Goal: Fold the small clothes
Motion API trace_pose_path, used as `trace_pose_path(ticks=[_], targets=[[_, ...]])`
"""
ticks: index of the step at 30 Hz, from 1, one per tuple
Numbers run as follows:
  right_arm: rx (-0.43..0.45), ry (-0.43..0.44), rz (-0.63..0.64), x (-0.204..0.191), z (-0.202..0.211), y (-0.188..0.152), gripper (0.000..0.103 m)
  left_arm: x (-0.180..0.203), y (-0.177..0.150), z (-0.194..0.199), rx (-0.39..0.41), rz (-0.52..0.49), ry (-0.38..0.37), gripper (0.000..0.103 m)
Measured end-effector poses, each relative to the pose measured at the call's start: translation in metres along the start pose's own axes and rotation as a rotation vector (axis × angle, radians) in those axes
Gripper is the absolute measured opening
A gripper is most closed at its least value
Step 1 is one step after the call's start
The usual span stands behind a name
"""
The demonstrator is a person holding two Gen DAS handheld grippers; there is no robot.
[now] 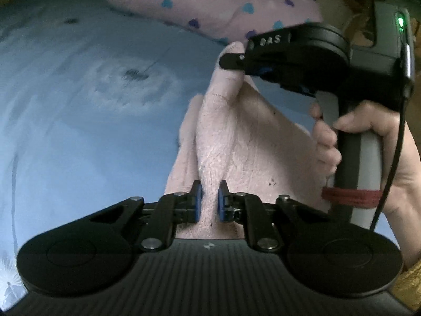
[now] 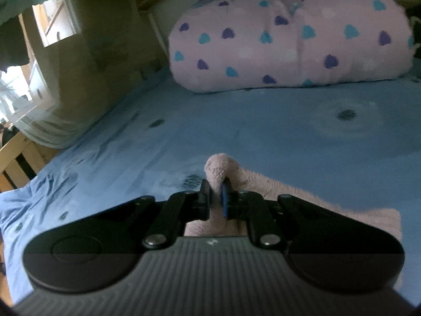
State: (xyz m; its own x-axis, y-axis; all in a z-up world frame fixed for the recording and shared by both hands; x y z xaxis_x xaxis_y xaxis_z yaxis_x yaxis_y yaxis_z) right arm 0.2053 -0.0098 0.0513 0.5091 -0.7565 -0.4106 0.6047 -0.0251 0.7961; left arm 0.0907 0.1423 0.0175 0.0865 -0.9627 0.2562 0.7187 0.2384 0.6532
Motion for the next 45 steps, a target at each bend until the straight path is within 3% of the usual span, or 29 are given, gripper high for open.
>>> trace_pose_path(ticks=[6, 9, 13, 14, 20, 26, 29, 33, 37, 45], targets=[[-0.136, -0.016, -0.003, 0.001, -0.049, -0.021, 0.014, -0.004, 0.0, -0.004, -0.015, -0.008, 0.003, 0.016], [-0.145, -0.025, -0.022, 0.007, -0.052, -0.027, 0.02, -0.002, 0.002, -0.004, -0.013, 0.002, 0.0, 0.021], [-0.1, -0.004, -0.062, 0.009, -0.025, -0.019, 0.067, -0.004, 0.004, -0.001, 0.009, 0.034, 0.005, 0.031], [-0.077, 0.0, -0.056, 0.008, -0.014, -0.017, 0.071, -0.005, 0.005, 0.0, 0.017, 0.044, 0.006, 0.032], [-0.019, -0.012, -0.042, 0.022, 0.055, -0.013, 0.072, -0.006, 0.007, -0.001, 0.029, 0.067, 0.021, 0.048], [0.015, -0.116, -0.065, 0.05, 0.119, -0.035, 0.081, -0.004, 0.003, -0.008, 0.007, 0.074, 0.033, 0.055], [0.025, -0.156, -0.112, 0.068, 0.139, -0.05, 0.081, -0.003, 0.003, -0.014, 0.003, 0.065, 0.078, 0.067], [0.007, -0.18, -0.193, 0.089, 0.146, -0.072, 0.081, -0.003, 0.002, -0.022, -0.002, 0.075, 0.084, 0.071], [-0.021, -0.102, -0.316, 0.101, 0.138, -0.089, 0.081, -0.006, 0.001, -0.025, -0.015, 0.098, 0.067, 0.073], [-0.096, -0.011, -0.385, 0.096, 0.102, -0.108, 0.084, -0.014, -0.003, -0.037, -0.1, 0.178, -0.052, 0.073]])
Point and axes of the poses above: each gripper's, at about its wrist camera, not at the fingertips, and z roughly against the way its jaws point, x to its right, y to its top, the point moved 2 cm from there along -z, roughly the way its jaws point, and after that the axes turned 7 degrees about y, right-handed, at the moved point
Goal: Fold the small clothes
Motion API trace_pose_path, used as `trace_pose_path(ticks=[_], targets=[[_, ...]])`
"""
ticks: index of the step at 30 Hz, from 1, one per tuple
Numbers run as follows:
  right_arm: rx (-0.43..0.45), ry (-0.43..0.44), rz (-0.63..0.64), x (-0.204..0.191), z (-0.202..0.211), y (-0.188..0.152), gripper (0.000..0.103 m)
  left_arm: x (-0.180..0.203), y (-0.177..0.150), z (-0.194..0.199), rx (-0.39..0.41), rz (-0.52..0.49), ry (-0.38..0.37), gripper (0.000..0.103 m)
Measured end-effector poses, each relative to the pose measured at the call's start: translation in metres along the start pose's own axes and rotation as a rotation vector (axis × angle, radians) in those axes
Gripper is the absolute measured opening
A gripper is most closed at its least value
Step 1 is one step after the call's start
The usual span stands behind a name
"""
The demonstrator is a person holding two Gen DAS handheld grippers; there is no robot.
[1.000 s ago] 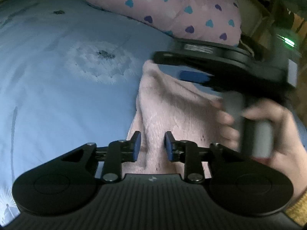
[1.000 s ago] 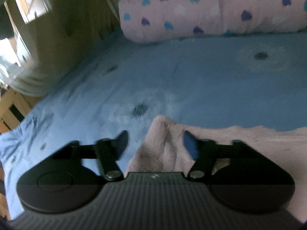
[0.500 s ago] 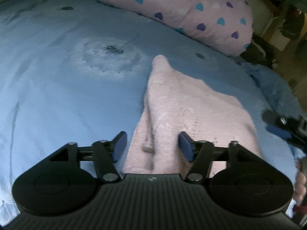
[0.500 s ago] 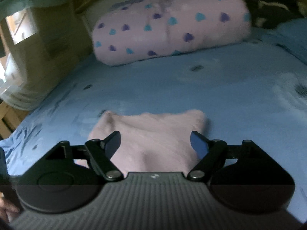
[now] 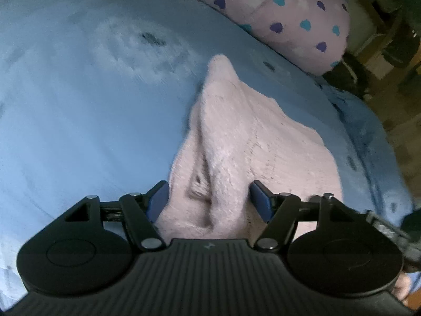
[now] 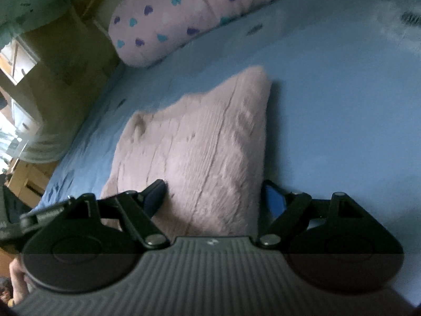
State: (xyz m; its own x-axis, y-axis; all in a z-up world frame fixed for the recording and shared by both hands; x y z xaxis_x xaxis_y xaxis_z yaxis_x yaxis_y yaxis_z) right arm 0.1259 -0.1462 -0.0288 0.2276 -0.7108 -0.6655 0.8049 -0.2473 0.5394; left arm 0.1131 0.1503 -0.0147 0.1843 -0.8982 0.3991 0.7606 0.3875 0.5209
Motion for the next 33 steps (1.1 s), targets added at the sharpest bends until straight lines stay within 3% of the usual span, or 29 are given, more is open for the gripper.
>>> trace_pose_path(ticks=[12, 17, 24, 33], targets=[[0.01, 0.038, 0.022, -0.001, -0.011, -0.004, 0.084, 0.005, -0.007, -0.015, -0.05, 0.011, -0.109, 0.071], [0.006, 0.026, 0.0, -0.008, -0.007, 0.002, 0.056, 0.007, -0.007, -0.013, -0.066, 0.034, -0.151, 0.053], [0.015, 0.092, -0.038, -0.02, 0.026, 0.006, 0.051, 0.015, -0.017, 0.009, -0.081, 0.034, -0.231, 0.051], [-0.013, 0.08, -0.031, -0.024, 0.097, -0.01, 0.051, 0.045, -0.065, 0.053, -0.137, -0.014, -0.283, 0.051]])
Point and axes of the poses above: each gripper's, at about its wrist camera, not at the fingertips, and z roughly against the way its jaws point, x to its right, y to its top, the point moved 2 cm from there along -z, roughly the way its jaws point, and after that the axes turned 7 degrees about y, right-handed, at the moved point
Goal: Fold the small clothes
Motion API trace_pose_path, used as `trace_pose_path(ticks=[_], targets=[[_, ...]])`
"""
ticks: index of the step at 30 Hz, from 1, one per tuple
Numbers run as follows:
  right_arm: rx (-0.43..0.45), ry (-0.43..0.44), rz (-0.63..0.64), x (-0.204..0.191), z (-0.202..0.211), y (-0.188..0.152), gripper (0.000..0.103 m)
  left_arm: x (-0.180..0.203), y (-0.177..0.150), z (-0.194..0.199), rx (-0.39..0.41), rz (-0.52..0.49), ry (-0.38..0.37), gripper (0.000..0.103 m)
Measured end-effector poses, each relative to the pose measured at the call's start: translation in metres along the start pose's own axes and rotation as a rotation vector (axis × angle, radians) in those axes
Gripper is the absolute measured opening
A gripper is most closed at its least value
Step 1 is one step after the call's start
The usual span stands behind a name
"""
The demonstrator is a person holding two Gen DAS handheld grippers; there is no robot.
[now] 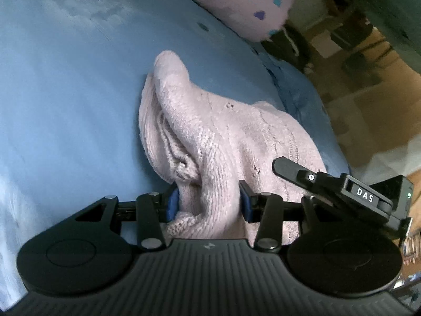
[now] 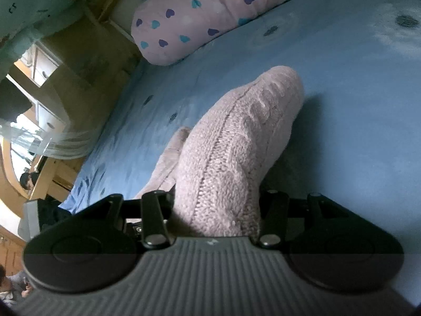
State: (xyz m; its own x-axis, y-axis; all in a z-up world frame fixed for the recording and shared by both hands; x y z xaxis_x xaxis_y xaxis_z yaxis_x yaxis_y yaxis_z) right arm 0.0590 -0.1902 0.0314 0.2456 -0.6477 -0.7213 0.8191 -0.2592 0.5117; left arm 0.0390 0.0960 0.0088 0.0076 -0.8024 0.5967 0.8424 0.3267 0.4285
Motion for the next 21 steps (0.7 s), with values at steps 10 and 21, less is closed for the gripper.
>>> trace_pose_path(ticks=[10, 21], targets=[[-0.01, -0.179, -0.046, 0.037, 0.047, -0.059, 0.059, 0.021, -0.069, 0.012, -0.031, -0.163, 0.157, 0.052], [0.094, -0.274, 0.135, 0.014, 0.087, -0.084, 0.063, 0.053, -0.091, 0.055, 0.092, -0.331, 0.32, 0.052]])
Point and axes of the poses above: each gripper's, at about its wrist camera, not at the fingertips, and z roughly against the way its jaws point, x to its right, y to its top, the point moved 2 cm from there along -z, roughly the way its jaws point, and after that the axes turned 7 degrees about y, right-handed, at the moved point
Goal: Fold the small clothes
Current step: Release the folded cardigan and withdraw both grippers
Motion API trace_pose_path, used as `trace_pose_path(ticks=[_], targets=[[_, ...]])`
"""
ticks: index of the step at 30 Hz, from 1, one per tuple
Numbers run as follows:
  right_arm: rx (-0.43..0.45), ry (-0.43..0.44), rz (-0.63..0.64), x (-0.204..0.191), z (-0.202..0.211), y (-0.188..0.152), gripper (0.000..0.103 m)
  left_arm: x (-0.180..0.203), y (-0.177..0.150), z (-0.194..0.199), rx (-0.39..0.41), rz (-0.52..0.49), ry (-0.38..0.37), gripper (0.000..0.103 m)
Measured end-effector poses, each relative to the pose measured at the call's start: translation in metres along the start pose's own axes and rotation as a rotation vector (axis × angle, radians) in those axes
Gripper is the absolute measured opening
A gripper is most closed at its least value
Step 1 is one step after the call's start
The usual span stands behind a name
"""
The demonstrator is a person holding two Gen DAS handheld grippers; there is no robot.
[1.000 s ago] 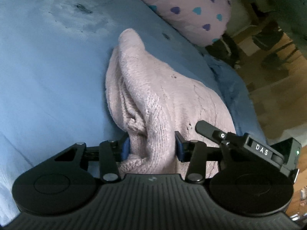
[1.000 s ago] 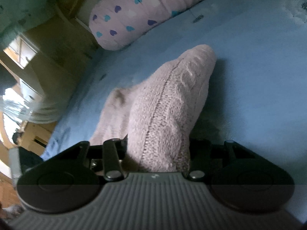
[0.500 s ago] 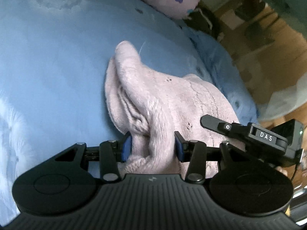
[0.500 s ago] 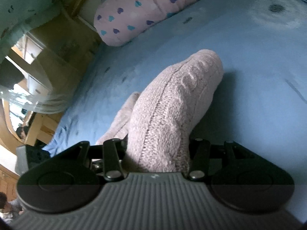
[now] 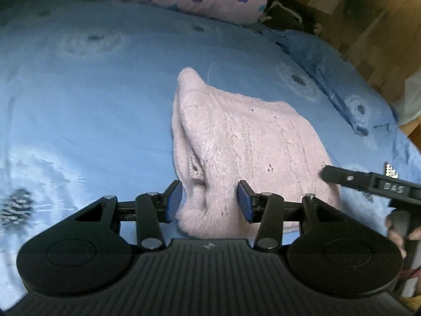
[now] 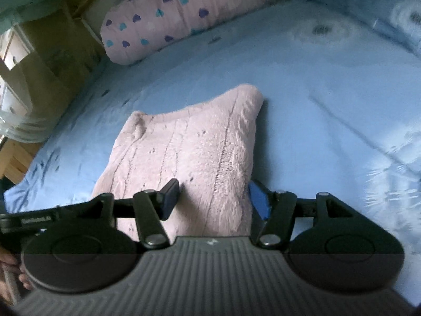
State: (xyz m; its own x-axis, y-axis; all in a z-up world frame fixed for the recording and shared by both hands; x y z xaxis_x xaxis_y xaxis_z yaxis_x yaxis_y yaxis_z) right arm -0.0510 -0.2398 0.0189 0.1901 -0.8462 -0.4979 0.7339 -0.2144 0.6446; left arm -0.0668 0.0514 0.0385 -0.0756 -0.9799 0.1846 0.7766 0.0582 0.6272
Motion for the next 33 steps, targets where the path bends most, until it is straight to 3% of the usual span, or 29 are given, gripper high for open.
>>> trace_pose_path(ticks=[4, 5, 8, 12, 24, 29, 33], targets=[[0.025, -0.017, 0.063, -0.011, 0.016, -0.009, 0.063, 0.005, -0.009, 0.015, 0.01, -0.001, 0.049, 0.052], [0.031, -0.023, 0.077, -0.014, 0.019, -0.012, 0.07, 0.007, -0.012, 0.016, 0.012, -0.001, 0.06, 0.053], [0.042, -0.044, 0.112, -0.02, 0.027, -0.024, 0.077, 0.016, -0.024, 0.019, 0.012, -0.008, 0.09, 0.054], [0.034, -0.075, 0.136, -0.025, 0.031, -0.041, 0.077, 0.028, -0.043, 0.016, -0.009, -0.01, 0.126, 0.063], [0.018, -0.206, 0.266, -0.027, 0.021, -0.084, 0.077, 0.055, -0.076, -0.006, -0.033, -0.073, 0.225, 0.066], [0.006, -0.226, 0.259, -0.02, 0.011, -0.089, 0.077, 0.064, -0.081, -0.012, -0.004, -0.153, 0.271, 0.07], [0.018, -0.231, 0.267, -0.019, 0.008, -0.093, 0.078, 0.064, -0.083, -0.015, 0.006, -0.145, 0.276, 0.073]])
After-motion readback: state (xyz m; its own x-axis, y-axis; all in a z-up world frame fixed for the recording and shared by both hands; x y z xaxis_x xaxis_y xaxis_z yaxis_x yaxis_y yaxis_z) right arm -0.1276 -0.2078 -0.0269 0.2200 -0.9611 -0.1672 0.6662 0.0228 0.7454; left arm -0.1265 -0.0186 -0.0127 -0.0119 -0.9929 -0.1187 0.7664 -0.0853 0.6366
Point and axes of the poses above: each gripper's, at about its wrist camera, not at the fingertips, and z roughly against the way its jaws point, x to its right, y to its top, the point moved 2 cm from there along -z, roughly the way its jaws point, and after that the axes turned 7 degrees about y, right-handed, at the moved point
